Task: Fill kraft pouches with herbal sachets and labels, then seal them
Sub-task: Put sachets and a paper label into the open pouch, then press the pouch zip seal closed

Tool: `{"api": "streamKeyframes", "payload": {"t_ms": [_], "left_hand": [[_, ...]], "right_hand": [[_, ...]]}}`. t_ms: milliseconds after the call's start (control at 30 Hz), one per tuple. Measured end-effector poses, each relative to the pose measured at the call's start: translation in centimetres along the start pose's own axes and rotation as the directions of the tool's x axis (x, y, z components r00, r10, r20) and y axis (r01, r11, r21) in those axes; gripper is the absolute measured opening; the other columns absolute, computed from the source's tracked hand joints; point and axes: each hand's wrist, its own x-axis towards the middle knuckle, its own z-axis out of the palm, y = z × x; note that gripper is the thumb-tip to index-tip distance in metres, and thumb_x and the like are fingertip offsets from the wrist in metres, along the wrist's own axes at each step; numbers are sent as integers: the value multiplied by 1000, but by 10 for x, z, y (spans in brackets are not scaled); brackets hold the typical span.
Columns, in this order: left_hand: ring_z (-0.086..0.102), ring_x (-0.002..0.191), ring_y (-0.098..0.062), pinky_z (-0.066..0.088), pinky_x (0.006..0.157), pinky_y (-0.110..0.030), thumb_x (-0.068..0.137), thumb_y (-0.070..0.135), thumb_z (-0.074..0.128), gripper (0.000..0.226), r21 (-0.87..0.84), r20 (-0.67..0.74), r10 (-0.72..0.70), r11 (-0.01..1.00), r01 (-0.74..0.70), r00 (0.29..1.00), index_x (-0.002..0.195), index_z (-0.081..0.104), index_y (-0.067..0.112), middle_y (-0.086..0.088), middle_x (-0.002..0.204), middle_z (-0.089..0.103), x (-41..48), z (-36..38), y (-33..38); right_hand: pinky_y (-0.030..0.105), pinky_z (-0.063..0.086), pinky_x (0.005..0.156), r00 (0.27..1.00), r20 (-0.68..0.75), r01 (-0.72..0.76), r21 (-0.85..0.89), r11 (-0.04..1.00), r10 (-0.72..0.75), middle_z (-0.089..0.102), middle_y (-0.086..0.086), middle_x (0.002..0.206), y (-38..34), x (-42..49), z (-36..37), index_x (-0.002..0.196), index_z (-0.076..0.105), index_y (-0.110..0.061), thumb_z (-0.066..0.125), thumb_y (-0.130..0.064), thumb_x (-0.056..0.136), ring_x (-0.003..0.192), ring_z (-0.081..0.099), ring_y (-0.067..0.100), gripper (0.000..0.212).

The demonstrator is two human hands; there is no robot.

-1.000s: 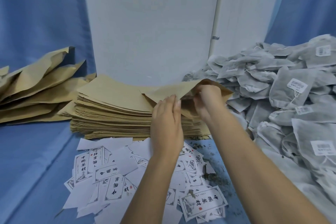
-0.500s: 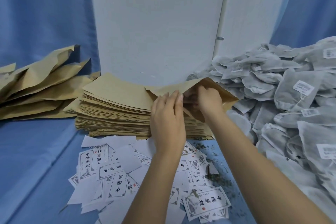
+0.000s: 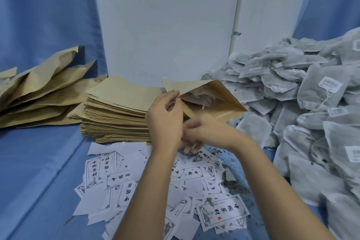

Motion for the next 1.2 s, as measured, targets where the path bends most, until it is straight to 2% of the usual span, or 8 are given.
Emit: {"api": "streamKeyframes", "payload": {"t_ms": [133,267,533,833,1000,1067,1133,1200], "left_hand": [[53,75,26,37,67,4,88,6,59,20,-4,16,-47,999,47,999,102,73,12,19,88,62,6,-5,-4],[57,77,18,39,67,4,88,10,59,20,3,-14,-119,993,119,993,99,73,19,19,87,65,10,-8,-7],[63,82,2,47,71,-6,87,9,59,20,-19,-25,-159,987,158,987,93,71,24,19,84,67,10,-11,-8],[64,81,-4,49,73,-15,87,8,58,22,-44,-25,-174,984,173,984,88,69,27,16,84,67,8,-11,-8],[64,81,-5,47,66,-8,87,8,56,23,-46,-31,-184,982,183,982,87,68,27,16,83,66,8,-11,-8],[64,81,-4,46,64,-7,87,8,56,23,-40,-33,-185,982,184,982,88,68,28,16,83,66,8,-11,-8],[63,80,-3,45,63,-5,88,9,56,23,-28,-37,-176,984,175,984,89,68,28,16,84,66,7,-11,-8],[62,78,-1,44,62,-3,88,9,56,23,-12,-42,-159,987,159,986,90,69,27,16,84,66,6,-11,-9]], "right_hand": [[26,53,77,982,34,-143,-512,847,186,72,0,98,12,5,8,101,71,-14,67,-21,85,79,62,11,18],[30,51,81,942,-27,-273,-646,713,336,65,-3,111,16,5,7,113,66,-17,76,-46,75,101,60,18,49],[23,43,71,902,136,-283,-532,798,410,51,-13,92,32,1,1,106,52,-28,84,-47,65,80,50,6,56],[13,43,47,963,-21,-265,-241,934,268,58,-15,50,45,8,-3,73,63,-22,83,-18,72,46,54,0,21],[26,34,56,978,-155,-177,-285,942,137,37,-10,45,42,5,-12,44,38,-18,80,-17,76,50,47,9,52],[24,33,55,986,-113,-154,-336,929,123,36,-13,40,35,0,-17,38,49,-17,77,-22,78,42,39,1,50],[22,42,57,993,-61,-113,-373,921,97,47,-18,40,24,-6,-23,40,59,-33,76,-24,80,41,43,-3,45],[20,50,59,998,-24,-69,-287,955,65,64,-13,55,12,-14,-27,59,70,-29,74,-15,82,52,55,-1,27]]}}
